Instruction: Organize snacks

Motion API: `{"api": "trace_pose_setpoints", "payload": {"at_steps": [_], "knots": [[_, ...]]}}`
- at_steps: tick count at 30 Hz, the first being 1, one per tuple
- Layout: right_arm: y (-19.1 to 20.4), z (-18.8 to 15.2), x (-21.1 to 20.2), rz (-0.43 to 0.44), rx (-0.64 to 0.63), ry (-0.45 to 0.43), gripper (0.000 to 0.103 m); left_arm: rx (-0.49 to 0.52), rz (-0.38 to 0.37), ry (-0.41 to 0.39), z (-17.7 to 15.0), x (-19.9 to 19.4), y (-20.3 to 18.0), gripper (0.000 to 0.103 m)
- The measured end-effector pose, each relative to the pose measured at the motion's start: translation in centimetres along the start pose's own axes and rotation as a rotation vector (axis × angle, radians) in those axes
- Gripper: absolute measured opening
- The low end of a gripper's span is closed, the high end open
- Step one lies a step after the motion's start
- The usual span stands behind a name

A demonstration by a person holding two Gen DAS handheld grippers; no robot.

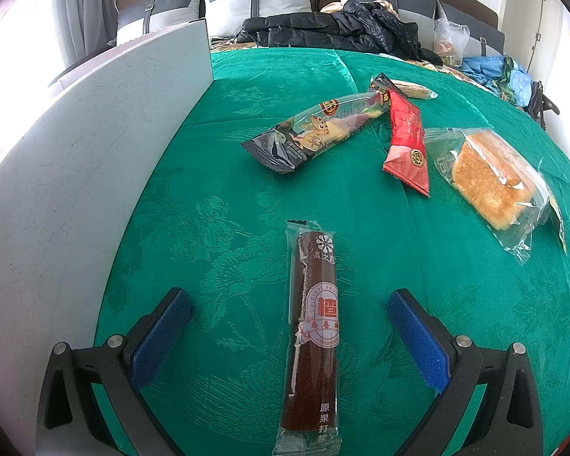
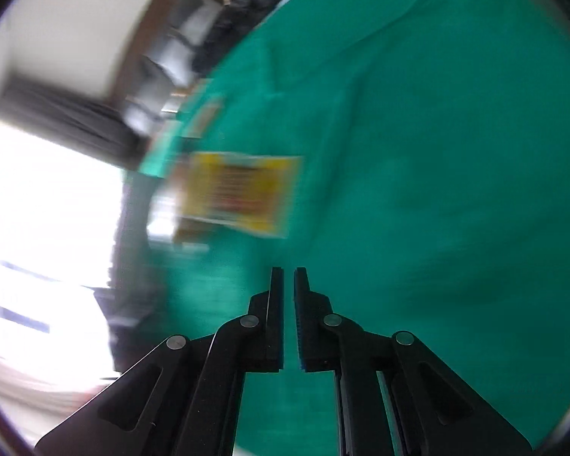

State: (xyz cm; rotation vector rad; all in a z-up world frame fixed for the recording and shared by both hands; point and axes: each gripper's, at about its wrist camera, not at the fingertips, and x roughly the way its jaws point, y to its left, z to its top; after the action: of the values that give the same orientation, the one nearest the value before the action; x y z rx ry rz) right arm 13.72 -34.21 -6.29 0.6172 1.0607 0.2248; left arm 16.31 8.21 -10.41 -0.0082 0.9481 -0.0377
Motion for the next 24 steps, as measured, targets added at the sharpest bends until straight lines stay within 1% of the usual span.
{"api": "trace_pose_setpoints", "payload": {"at_steps": [1, 2, 3, 4, 5, 7, 9, 10, 11, 14, 17, 21, 24], "knots": [[0.0, -0.4, -0.2, -0.046, -0.012, -0.014, 0.035, 0.0, 0.0, 0.0, 0.0, 0.0, 0.0, 0.103], [0.0, -0.3, -0.1, -0.065, -0.017, -0.025, 0.052, 0.0, 0.0, 0.0, 0.0, 0.0, 0.0, 0.103], [0.6, -0.5, -0.4, -0.081, -0.037, -0.056, 0.06, 0.0, 0.0, 0.0, 0.0, 0.0, 0.0, 0.103], [1.6, -0.5, -0.6, -0.124, -0.078, -0.089, 0.064, 0.0, 0.0, 0.0, 0.0, 0.0, 0.0, 0.103], [2.5, -0.5, -0.6, -0.163, -0.121, -0.107, 0.064, 0.0, 0.0, 0.0, 0.0, 0.0, 0.0, 0.103], [4.8, -0.5, -0.1, -0.267, -0.261, -0.137, 0.064, 0.0, 0.0, 0.0, 0.0, 0.0, 0.0, 0.103], [5.5, -1.0, 0.5, -0.33, -0.345, -0.143, 0.066, 0.0, 0.0, 0.0, 0.0, 0.0, 0.0, 0.103], [5.5, -1.1, 1.0, -0.353, -0.365, -0.14, 0.066, 0.0, 0.0, 0.0, 0.0, 0.0, 0.1, 0.103], [5.5, -1.4, 0.9, -0.367, -0.374, -0.132, 0.066, 0.0, 0.0, 0.0, 0.0, 0.0, 0.0, 0.103], [4.4, -1.5, 1.6, -0.369, -0.349, -0.096, 0.066, 0.0, 0.0, 0.0, 0.0, 0.0, 0.0, 0.103], [4.2, -1.7, 1.5, -0.386, -0.358, -0.097, 0.067, 0.0, 0.0, 0.0, 0.0, 0.0, 0.0, 0.103], [4.0, -2.0, 1.4, -0.372, -0.36, -0.101, 0.073, 0.0, -0.001, 0.0, 0.0, 0.0, 0.1, 0.103], [4.5, -2.3, 2.1, -0.393, -0.394, -0.097, 0.078, 0.0, 0.0, 0.0, 0.0, 0.0, 0.1, 0.103]]}}
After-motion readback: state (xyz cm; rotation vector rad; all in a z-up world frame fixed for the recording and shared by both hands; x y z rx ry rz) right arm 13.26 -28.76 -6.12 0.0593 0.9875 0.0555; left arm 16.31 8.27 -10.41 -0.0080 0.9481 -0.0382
